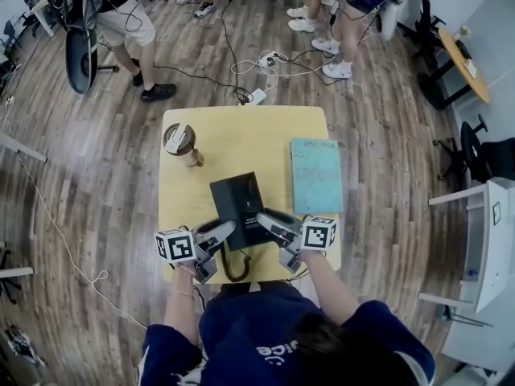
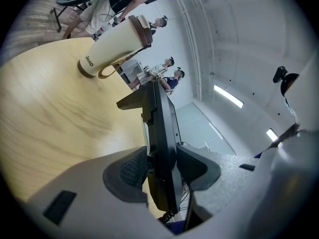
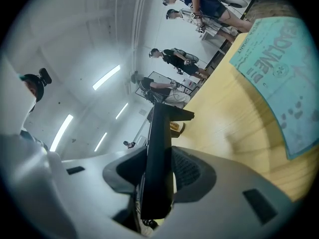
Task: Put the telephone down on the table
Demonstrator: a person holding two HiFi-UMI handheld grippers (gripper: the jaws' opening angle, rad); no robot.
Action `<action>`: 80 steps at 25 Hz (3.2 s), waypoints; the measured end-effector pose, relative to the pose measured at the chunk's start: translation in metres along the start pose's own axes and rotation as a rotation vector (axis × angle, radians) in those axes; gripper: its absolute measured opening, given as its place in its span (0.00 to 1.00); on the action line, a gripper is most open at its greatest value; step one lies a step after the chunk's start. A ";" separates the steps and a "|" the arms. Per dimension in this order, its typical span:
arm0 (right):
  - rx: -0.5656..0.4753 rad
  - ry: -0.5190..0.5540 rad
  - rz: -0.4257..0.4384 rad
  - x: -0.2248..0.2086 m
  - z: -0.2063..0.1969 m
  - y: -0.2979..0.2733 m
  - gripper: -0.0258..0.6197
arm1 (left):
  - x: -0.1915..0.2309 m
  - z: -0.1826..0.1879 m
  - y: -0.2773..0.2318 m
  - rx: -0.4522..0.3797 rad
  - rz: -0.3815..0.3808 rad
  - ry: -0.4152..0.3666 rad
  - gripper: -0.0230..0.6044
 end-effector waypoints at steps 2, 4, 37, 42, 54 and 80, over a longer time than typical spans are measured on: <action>0.002 -0.015 -0.001 -0.006 -0.001 -0.002 0.29 | 0.005 0.000 -0.002 0.002 0.009 0.004 0.33; 0.006 -0.026 -0.011 -0.014 -0.002 -0.003 0.29 | 0.013 -0.001 -0.005 0.010 0.019 0.012 0.33; 0.116 0.003 -0.128 -0.070 -0.011 -0.014 0.32 | 0.059 -0.010 -0.034 0.154 0.139 -0.047 0.33; 0.160 0.033 -0.154 -0.076 -0.015 -0.008 0.32 | 0.062 -0.021 -0.038 0.187 0.155 -0.056 0.33; 0.215 0.074 -0.188 -0.082 -0.017 -0.006 0.34 | 0.063 -0.028 -0.042 0.200 0.195 -0.079 0.33; 0.004 0.399 -0.244 -0.014 0.036 0.024 0.56 | -0.019 0.007 -0.014 -0.082 0.435 -0.610 0.34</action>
Point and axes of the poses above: the fingertips, and each gripper's own axes: y backward along the fingers, x to its left, z out of its top, the point moved 2 cm from there along y, backward along the fingers, and after that the axes turned 8 degrees about -x, right-handed, at the moved point
